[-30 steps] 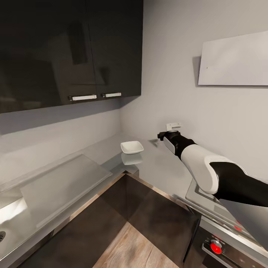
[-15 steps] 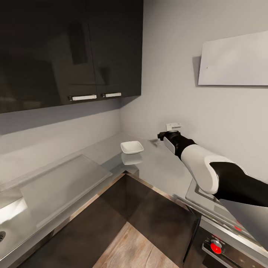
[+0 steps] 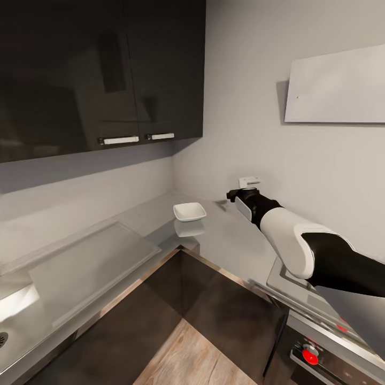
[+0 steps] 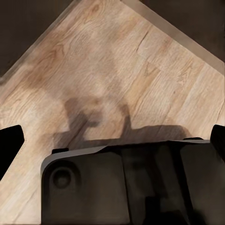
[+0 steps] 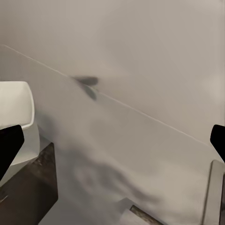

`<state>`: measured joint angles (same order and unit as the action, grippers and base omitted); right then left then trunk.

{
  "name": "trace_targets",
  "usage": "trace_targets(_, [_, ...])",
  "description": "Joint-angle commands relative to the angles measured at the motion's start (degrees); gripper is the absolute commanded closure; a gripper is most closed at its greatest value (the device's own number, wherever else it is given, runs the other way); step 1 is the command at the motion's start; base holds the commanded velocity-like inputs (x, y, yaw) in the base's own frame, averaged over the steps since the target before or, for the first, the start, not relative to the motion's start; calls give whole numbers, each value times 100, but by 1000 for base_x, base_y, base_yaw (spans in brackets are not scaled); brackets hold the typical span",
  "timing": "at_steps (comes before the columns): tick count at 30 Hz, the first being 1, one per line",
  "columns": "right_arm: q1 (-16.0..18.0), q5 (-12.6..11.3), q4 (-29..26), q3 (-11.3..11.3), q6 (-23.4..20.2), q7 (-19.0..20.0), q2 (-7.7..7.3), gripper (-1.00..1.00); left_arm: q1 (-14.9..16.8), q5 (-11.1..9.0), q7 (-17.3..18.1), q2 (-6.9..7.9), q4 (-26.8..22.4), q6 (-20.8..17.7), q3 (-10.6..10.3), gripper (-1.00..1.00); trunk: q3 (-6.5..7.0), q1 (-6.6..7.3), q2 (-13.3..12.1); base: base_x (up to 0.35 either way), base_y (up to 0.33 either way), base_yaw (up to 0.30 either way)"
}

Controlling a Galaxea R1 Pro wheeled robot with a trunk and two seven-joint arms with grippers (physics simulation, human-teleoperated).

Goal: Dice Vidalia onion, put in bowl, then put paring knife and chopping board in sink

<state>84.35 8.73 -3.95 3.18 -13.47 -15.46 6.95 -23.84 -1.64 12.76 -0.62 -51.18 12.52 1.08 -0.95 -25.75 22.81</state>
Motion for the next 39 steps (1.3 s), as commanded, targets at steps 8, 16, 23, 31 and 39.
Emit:
trace_targets(8, [3,63,-10,28,-42,-17,28,-100,-100,-259,0,17,51,437,40,-100,-10,-4,11,0,0,0])
trace_targets(16, [-1,68,-9,28,-42,-19,59,-100,-105,-301,-1,18,244,481,47,-100,-10,-4,11,0,0,0])
trace_targets(23, [-4,60,-2,25,-42,-19,69,-100,-105,-308,-1,0,580,488,50,-100,-10,-4,11,5,-3,0])
trace_targets(31, [-1,59,0,31,-44,-25,66,-100,-104,-311,-1,-7,625,488,44,-100,-10,-4,11,137,-152,60])
trace_targets(39, [-2,61,0,33,-43,-27,61,-100,-104,-311,-1,-8,712,487,46,-100,-10,-4,11,165,-181,246])
